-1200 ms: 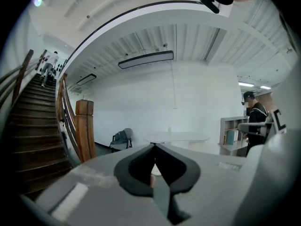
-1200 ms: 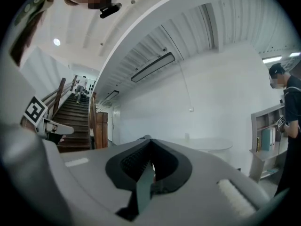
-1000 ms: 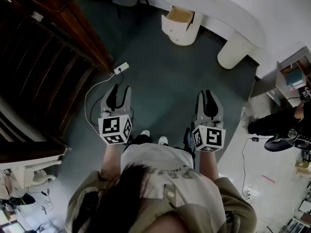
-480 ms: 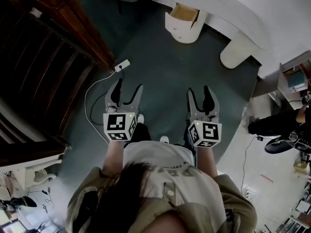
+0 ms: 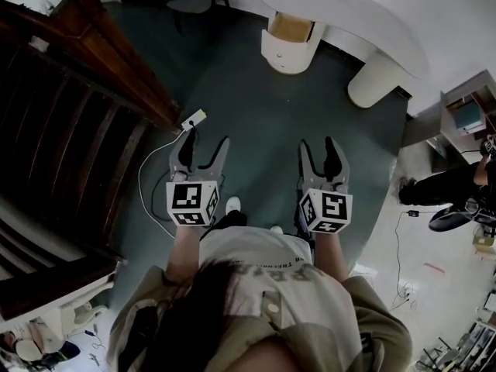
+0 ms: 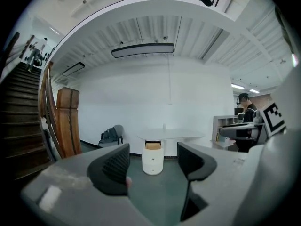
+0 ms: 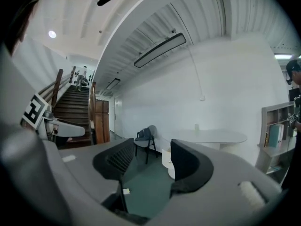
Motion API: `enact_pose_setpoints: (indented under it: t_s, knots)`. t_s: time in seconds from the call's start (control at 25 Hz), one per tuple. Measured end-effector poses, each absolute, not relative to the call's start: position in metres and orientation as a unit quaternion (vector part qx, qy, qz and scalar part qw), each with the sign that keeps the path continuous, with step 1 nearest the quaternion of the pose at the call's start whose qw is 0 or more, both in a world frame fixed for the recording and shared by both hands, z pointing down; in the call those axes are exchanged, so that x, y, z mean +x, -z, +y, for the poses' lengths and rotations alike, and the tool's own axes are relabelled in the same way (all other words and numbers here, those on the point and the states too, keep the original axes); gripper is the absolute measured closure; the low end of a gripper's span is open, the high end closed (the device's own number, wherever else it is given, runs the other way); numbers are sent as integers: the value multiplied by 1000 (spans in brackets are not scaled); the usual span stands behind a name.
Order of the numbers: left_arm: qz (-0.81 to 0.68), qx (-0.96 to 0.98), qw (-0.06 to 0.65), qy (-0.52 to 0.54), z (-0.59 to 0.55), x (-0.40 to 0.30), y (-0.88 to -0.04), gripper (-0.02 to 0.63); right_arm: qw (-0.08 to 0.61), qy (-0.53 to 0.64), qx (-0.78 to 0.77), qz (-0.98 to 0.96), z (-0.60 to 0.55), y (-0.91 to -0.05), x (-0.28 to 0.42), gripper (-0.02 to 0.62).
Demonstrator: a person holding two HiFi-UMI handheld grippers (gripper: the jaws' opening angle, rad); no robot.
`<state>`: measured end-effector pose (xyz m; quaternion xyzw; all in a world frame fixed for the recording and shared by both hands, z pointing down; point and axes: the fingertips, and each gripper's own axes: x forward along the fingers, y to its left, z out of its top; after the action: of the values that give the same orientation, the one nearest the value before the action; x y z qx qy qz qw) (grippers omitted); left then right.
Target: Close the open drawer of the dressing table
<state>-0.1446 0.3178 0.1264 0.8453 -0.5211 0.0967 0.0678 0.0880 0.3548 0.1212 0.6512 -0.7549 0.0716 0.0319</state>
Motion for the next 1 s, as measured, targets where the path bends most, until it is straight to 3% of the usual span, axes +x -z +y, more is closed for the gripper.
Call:
enact_pose_setpoints:
  t_s: [0.44,1.0]
  knots:
    - [-482,868,73,-92,250,-207,-131,285,39,-77,700,-708,313,-129,32,356]
    - [-452,882,80,-104,211,-212,-155,285,55,-77,718,-690,285,-146,20,356]
